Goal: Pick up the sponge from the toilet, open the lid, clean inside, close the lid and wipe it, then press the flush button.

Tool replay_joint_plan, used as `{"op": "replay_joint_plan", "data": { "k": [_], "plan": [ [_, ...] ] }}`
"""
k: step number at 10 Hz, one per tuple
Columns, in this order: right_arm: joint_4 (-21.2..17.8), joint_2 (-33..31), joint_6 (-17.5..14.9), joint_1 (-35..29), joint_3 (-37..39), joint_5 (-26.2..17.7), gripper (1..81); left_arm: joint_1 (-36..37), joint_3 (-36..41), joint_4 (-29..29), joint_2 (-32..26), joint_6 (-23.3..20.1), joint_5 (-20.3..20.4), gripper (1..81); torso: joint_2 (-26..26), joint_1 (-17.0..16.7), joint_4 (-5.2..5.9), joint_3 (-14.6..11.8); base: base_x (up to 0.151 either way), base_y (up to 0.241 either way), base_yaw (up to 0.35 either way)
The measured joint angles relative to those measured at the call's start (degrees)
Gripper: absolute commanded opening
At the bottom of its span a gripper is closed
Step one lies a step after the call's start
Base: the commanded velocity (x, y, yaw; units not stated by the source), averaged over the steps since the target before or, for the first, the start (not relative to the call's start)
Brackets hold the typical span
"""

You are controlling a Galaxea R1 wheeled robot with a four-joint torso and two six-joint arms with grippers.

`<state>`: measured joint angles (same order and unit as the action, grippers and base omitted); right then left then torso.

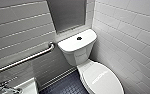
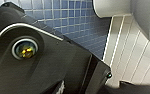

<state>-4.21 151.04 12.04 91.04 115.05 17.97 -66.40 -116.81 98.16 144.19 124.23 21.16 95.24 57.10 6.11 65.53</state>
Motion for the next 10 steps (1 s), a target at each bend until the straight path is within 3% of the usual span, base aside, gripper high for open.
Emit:
{"op": "replay_joint_plan", "data": {
  "k": [3,7,9,10],
  "plan": [
    [0.0,-0.07,-0.01,-0.06,0.0,-0.15,1.0,-3.8,-12.13,1.58,3.91,-4.08,1.27,81.1,0.02,-0.02,0.0,0.0,0.0,0.0,0.0],
    [0.0,-0.71,0.07,-0.09,-0.72,-0.2,1.0,-9.42,-28.48,2.58,12.23,-5.94,3.3,81.1,0.02,-0.02,-0.02,-0.02,0.0,0.0,0.0],
    [0.0,-2.56,0.27,-0.09,-3.36,-0.09,1.0,-11.96,-34.51,2.5,16.88,-7.29,3.15,81.1,0.02,-0.02,-0.02,-0.02,0.0,0.0,0.0],
    [-0.01,-2.76,0.3,-0.06,-3.45,0.0,1.0,-13.58,-36.58,0.95,19.26,-10.12,1.79,81.1,0.02,-0.02,-0.02,-0.02,0.0,0.0,0.0]
  ]
}}
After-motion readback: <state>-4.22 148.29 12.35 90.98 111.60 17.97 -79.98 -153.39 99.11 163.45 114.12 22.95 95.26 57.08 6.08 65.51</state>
